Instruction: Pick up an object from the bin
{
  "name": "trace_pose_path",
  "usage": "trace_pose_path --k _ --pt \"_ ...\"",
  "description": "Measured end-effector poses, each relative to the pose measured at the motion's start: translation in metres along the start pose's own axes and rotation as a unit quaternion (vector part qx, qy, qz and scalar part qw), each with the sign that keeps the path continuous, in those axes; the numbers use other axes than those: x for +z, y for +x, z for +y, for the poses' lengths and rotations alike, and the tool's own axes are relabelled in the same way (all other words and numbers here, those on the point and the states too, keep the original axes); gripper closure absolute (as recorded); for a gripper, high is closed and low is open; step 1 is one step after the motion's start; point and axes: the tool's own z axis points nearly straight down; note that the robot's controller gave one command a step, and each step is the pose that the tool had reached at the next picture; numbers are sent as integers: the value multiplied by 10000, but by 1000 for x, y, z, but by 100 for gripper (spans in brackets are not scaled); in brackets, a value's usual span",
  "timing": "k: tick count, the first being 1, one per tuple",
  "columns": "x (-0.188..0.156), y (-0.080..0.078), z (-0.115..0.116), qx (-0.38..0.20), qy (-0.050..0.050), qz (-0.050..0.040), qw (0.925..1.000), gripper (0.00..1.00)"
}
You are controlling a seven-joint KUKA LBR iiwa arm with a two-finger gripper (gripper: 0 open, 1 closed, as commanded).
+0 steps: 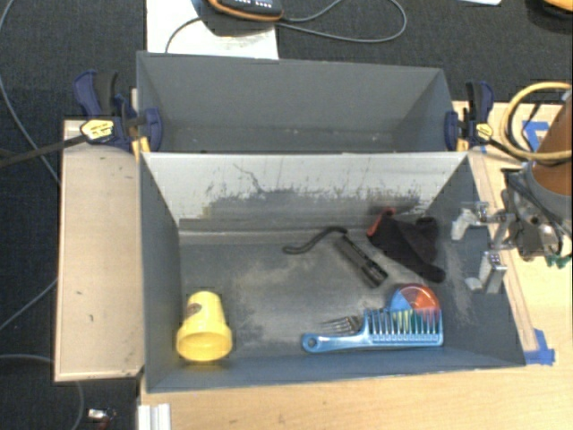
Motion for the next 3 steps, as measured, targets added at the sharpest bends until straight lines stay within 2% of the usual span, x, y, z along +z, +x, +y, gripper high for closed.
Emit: trace_pose_path --k 1,2,3 --pt "-5 -2 1 -32 9 -41 10000 0" --pt "90 25 9 89 16 -58 9999 0" --pt "96 36 19 79 20 -79 9999 0"
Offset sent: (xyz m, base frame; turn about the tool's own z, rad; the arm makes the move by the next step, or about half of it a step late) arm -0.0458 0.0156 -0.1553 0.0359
